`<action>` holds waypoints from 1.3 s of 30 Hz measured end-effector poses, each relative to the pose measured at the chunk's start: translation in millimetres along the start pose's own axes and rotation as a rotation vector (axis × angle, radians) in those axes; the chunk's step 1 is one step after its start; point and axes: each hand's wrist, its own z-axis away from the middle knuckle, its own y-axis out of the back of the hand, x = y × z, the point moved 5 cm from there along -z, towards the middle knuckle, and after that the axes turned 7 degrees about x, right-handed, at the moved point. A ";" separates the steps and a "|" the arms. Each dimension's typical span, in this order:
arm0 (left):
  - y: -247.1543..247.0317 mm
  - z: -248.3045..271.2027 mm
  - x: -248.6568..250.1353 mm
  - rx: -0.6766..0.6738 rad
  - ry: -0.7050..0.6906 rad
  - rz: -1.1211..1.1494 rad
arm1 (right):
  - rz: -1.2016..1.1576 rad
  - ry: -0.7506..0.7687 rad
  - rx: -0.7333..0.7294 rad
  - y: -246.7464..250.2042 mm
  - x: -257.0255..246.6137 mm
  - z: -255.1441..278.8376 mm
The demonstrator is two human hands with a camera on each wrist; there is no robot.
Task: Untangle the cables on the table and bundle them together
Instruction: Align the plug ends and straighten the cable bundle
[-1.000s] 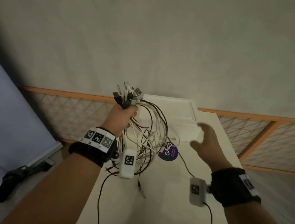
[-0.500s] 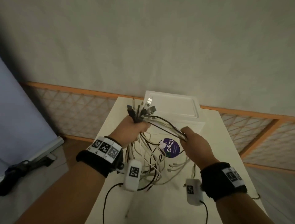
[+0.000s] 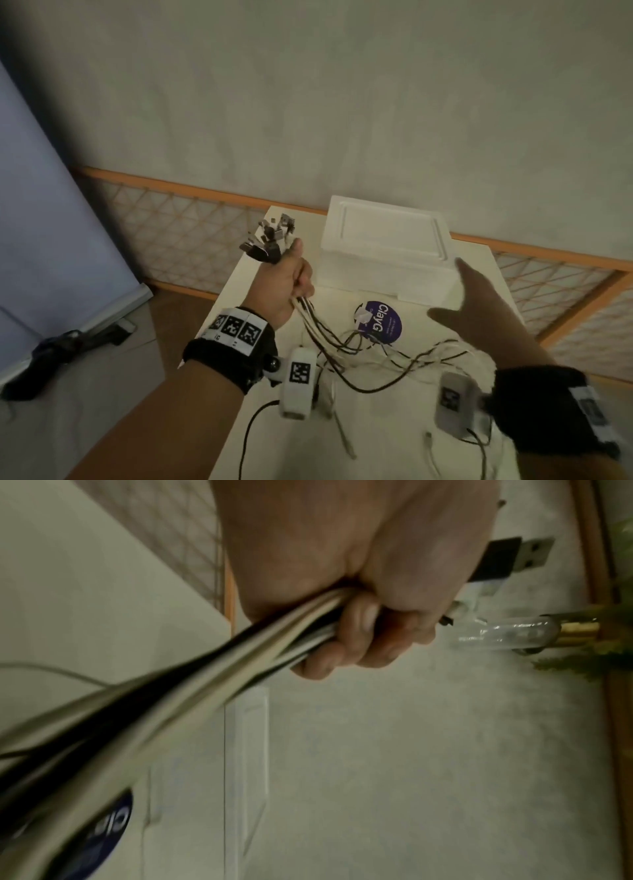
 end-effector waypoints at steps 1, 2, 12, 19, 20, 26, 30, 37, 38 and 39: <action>-11.1 5.5 -9.6 -0.031 0.016 -0.008 | -0.205 0.123 -0.085 -18.7 -46.2 8.2; -19.4 10.4 -20.1 -0.032 0.041 -0.067 | -0.377 0.205 -0.221 -39.1 -88.4 20.4; 27.8 20.2 -42.7 -0.067 0.071 -0.160 | -0.401 0.487 -0.432 -118.3 -143.2 51.4; 62.0 20.2 -40.0 0.027 0.063 -0.060 | 0.116 0.610 -0.413 -146.7 -126.6 53.4; 61.6 22.0 -40.7 0.026 0.042 -0.133 | 0.128 0.603 -0.421 -150.2 -127.1 53.4; 57.8 30.4 -51.2 0.123 -0.024 -0.260 | -0.069 0.507 -0.484 -161.0 -148.4 43.9; 55.7 33.0 -51.2 0.124 -0.083 -0.320 | -0.092 0.596 -0.436 -171.0 -163.5 48.0; 63.7 30.7 -49.7 0.238 -0.112 -0.301 | 0.106 0.602 -0.302 -174.5 -163.0 51.4; 64.2 30.6 -49.1 0.238 -0.108 -0.300 | 0.097 0.605 -0.288 -176.4 -162.4 50.7; 63.8 31.2 -47.7 0.232 -0.111 -0.301 | 0.075 0.608 -0.280 -177.3 -162.3 50.3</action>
